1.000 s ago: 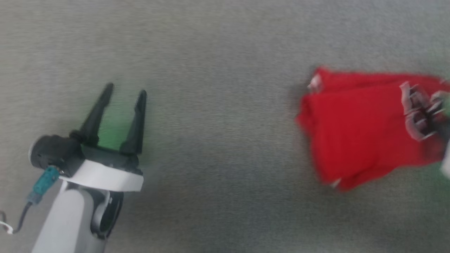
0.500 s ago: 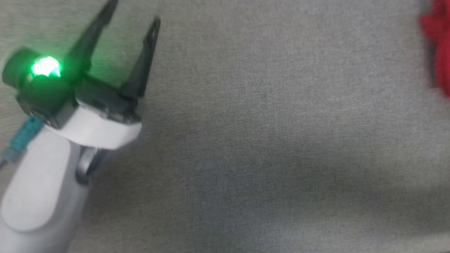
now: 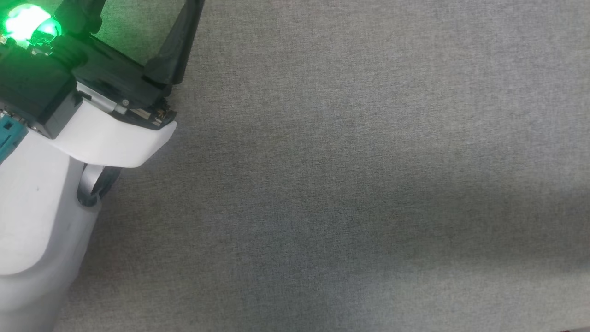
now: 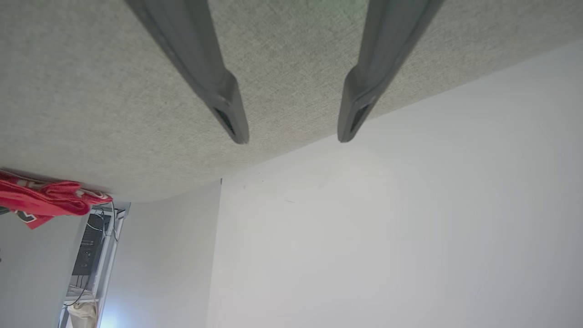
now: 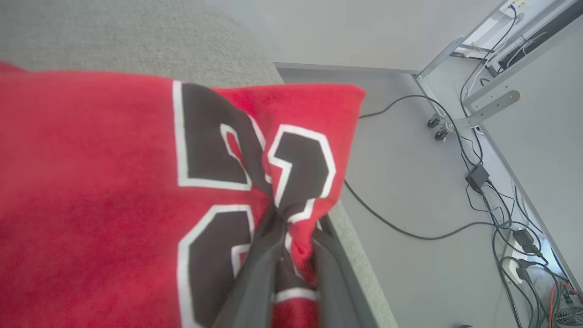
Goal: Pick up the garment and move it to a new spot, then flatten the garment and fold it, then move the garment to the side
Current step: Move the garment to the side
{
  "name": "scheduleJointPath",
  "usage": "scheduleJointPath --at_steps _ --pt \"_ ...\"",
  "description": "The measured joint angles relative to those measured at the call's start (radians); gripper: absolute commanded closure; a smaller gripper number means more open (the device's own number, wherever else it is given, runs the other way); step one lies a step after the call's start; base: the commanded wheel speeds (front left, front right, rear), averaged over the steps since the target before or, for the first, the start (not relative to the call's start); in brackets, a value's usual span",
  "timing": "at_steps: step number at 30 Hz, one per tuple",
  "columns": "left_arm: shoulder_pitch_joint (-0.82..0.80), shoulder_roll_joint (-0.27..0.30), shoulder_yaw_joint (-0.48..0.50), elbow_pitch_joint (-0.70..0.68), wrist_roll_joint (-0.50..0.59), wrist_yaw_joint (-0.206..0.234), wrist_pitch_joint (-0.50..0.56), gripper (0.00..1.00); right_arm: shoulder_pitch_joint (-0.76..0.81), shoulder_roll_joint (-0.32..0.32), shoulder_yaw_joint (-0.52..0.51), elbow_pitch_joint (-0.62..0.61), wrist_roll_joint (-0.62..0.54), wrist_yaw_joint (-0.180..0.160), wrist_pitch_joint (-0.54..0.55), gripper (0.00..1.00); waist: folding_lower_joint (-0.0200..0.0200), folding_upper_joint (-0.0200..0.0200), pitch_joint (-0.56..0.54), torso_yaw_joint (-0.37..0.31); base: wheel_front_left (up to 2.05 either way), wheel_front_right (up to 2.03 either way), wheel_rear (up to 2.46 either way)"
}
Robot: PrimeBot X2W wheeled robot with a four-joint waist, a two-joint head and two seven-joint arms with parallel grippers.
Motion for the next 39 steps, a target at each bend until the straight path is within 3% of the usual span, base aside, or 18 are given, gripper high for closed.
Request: scheduleJointPath --at_steps 3,4,5,6,13,18,28,39 --pt "0.0 0.003 -0.001 0.004 0.0 0.0 0.0 0.0 -0.021 0.003 0.008 0.034 -0.019 0.0 -0.024 1.0 0.0 0.0 -0.003 -0.003 0.0 0.0 0.0" --pt "0.0 0.003 -0.001 0.009 0.0 0.0 0.0 0.0 -0.031 0.004 0.017 0.049 -0.03 0.0 -0.039 0.68 0.0 0.0 -0.006 -0.003 0.0 0.0 0.0" --pt "0.001 0.002 -0.001 0.014 0.0 0.0 0.0 0.0 -0.039 0.006 0.026 0.064 -0.044 0.0 -0.054 0.03 0.0 0.0 -0.011 -0.004 0.0 0.0 0.0" --pt "0.003 0.001 0.001 0.019 -0.001 0.0 0.0 0.0 -0.046 0.007 0.032 0.079 -0.055 0.0 -0.07 0.0 0.0 0.0 -0.017 -0.005 0.0 0.0 0.0" --pt "0.09 -0.034 0.043 0.059 -0.007 0.0 0.0 0.0 -0.05 0.005 0.114 0.12 -0.052 0.0 -0.152 0.0 0.0001 0.0 -0.094 0.002 0.0 0.0 0.0" --pt "0.188 -0.085 0.072 0.102 -0.011 0.0 0.0 0.0 0.006 0.017 0.238 0.093 -0.011 0.0 -0.204 0.0 0.0 0.0 -0.181 0.023 0.0 0.0 0.0" --pt "0.42 -0.195 0.149 0.221 -0.037 0.0 0.0 0.0 0.2 0.126 0.437 -0.03 0.054 0.0 -0.308 0.0 0.0 0.0 -0.381 0.101 0.0 0.0 0.0" --pt "0.612 -0.262 0.222 0.278 -0.038 0.0 0.001 0.0 0.427 0.257 0.481 -0.11 0.075 -0.001 -0.401 0.0 0.0 0.0001 -0.581 0.206 0.0 0.0 0.0"
